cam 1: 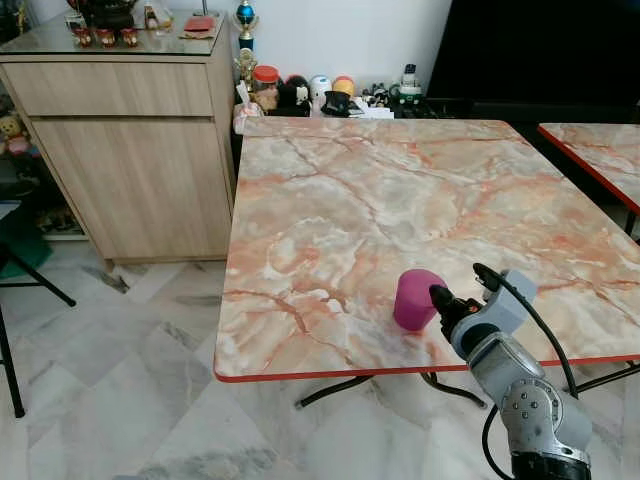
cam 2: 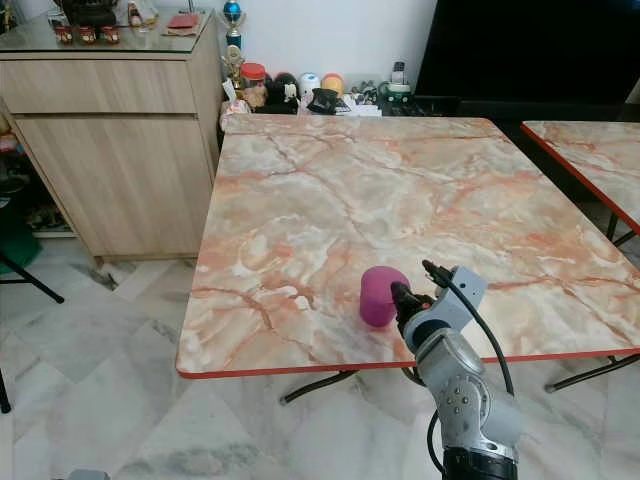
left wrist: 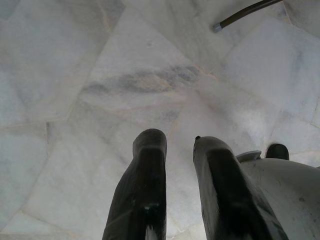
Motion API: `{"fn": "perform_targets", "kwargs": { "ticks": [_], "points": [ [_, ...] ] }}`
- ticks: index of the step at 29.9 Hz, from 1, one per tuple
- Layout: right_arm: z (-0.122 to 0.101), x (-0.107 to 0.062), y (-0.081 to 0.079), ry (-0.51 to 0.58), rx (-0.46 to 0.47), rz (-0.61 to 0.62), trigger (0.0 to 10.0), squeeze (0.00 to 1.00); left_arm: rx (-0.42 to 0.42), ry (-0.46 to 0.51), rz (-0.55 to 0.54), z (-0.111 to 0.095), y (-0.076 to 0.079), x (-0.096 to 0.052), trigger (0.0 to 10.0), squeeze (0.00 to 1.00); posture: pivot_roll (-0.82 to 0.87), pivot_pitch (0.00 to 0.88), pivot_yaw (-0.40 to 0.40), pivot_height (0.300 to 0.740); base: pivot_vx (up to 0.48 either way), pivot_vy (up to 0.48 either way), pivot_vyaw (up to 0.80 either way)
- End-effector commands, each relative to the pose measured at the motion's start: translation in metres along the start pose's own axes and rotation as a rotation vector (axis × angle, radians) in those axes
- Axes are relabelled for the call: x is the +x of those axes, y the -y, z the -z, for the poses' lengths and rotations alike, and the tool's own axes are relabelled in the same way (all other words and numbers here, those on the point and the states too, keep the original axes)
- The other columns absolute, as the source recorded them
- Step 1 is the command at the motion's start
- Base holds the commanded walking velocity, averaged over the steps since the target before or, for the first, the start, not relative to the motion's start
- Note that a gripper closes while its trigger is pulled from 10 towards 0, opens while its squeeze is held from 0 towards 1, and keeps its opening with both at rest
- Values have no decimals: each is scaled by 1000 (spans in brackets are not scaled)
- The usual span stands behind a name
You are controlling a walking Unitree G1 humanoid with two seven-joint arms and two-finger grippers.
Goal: Setting the table
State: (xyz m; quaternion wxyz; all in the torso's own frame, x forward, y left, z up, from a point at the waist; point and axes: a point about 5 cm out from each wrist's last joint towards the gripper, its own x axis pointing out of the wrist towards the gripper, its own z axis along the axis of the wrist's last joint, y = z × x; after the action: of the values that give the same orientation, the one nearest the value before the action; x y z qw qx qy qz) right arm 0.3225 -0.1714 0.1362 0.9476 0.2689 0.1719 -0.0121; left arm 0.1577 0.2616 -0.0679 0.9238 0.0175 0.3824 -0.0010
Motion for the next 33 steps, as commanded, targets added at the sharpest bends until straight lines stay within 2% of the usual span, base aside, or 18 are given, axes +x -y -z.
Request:
{"fn": "perform_targets", "kwargs": {
  "ticks": [1,29,30,31,33],
  "points": [
    [2,2,-2,-12,-7,3,0,0,-11,-24,-4,7,0,-2,10000,0,121,64,-41,740,0,0,0],
    [3,5,-7,-12,-4,-16,0,0,27,-30,11,5,1,-2,10000,0,125,54,-40,740,0,0,0],
    [-1,5,-8,32,-7,-19,0,0,29,-29,5,5,0,-2,10000,0,125,52,-40,740,0,0,0],
    [-1,5,-8,32,-7,-19,0,0,29,-29,5,5,0,-2,10000,0,125,52,-40,740,0,0,0],
    [-12,4,-11,135,-1,-33,0,0,37,-26,-6,5,0,-2,10000,0,125,45,-40,740,0,0,0]
  ]
}}
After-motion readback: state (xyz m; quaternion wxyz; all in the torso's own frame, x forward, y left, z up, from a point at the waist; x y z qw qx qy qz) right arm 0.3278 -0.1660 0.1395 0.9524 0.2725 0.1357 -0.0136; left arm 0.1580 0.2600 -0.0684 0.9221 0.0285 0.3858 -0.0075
